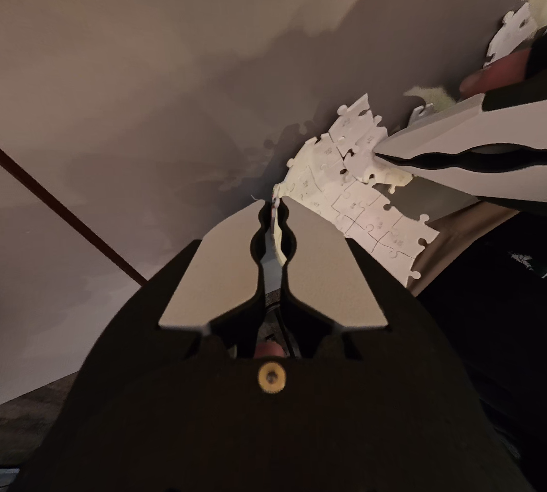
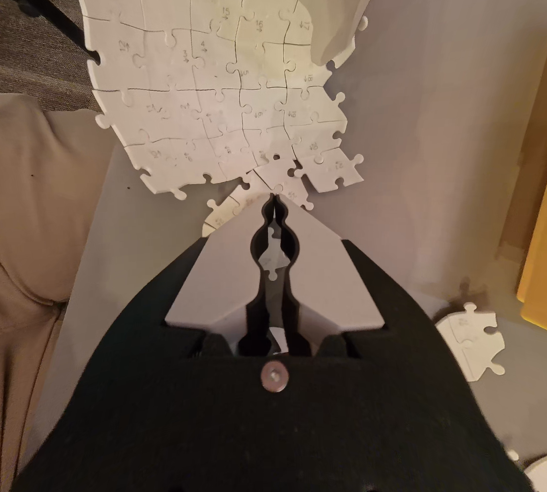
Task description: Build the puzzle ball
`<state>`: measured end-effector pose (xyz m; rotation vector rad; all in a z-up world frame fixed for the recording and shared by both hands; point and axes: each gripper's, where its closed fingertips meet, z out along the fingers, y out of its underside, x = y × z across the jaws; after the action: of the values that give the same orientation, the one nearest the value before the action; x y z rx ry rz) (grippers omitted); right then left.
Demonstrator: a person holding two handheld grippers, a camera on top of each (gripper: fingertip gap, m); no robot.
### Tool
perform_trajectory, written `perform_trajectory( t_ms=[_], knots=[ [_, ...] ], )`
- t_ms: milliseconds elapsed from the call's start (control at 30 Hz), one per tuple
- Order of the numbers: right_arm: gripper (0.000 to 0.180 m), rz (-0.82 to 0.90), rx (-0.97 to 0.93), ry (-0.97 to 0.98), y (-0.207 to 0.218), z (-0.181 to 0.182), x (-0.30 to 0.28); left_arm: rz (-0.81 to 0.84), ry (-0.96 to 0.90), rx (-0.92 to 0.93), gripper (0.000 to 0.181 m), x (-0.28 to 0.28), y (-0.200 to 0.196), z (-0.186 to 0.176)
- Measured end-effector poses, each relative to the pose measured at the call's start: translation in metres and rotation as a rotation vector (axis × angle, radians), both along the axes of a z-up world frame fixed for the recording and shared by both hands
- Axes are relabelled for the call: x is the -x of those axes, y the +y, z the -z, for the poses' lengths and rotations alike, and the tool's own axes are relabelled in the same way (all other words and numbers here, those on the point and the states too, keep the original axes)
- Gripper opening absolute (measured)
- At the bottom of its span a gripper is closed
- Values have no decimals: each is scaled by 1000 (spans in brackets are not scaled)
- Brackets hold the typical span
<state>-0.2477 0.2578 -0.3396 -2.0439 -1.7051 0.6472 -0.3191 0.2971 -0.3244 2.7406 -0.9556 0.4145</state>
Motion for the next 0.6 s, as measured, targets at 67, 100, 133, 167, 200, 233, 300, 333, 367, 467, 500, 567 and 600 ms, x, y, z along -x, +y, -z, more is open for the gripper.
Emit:
perform_trajectory(
  t_ms=[67,100,133,167,200,233,300,333,367,467,500,567,600],
  knots=[
    [0,5,-8,-2,0,0,0,2,3,0,4,0,-1,0],
    [0,4,-11,-3,-1,0,0,3,3,0,4,0,-1,0],
    [0,4,-15,-5,-1,0,0,3,2,0,4,0,-1,0],
    [0,3,-22,-5,-1,0,0,4,3,0,4,0,-2,0],
    [0,-1,-28,0,-1,-2,1,5,4,1,4,0,-2,-1],
    [0,-3,-37,8,-1,-5,2,4,3,-1,4,0,-2,-1],
    [0,-12,-50,22,-2,-9,4,5,7,-2,4,1,-2,-1],
    [0,-12,-51,23,-1,-10,5,6,8,-2,4,1,-2,0],
    [0,-11,-51,21,-1,-9,6,6,7,-1,4,1,-3,-1],
    [0,-10,-48,11,-2,-2,5,7,9,-2,4,1,-3,-1],
    [0,-10,-48,11,-2,0,5,7,8,-2,4,1,-4,-1],
    [0,-7,-48,12,-2,0,5,8,9,-2,4,1,-4,-1],
    [0,-6,-52,8,-1,0,4,8,8,-1,4,1,-4,-1]
  ],
)
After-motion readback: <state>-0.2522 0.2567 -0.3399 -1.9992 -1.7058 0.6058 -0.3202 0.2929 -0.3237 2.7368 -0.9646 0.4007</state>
